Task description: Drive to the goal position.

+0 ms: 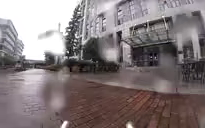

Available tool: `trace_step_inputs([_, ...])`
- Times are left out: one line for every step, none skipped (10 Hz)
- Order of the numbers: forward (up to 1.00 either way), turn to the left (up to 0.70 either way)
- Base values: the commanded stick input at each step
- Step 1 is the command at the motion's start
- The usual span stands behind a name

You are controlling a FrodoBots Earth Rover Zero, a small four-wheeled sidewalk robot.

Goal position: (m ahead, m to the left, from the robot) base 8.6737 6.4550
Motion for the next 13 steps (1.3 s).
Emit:
trace_step_inputs([0.7,0.14])
trace_step_inputs([0.7,0.14])
trace_step_inputs([0.7,0.14])
trace_step_inputs([0.7,0.14])
trace_step_inputs([0.7,0.14])
trace_step_inputs([0.7,0.14])
trace_step_inputs([0.7,0.14])
trace_step_inputs([0.7,0.14])
trace_step_inputs([0.7,0.14])
trace_step_inputs([0.7,0.14])
trace_step_inputs([0.7,0.14])
trace_step_inputs([0.7,0.14])
trace_step_inputs([0.7,0.14])
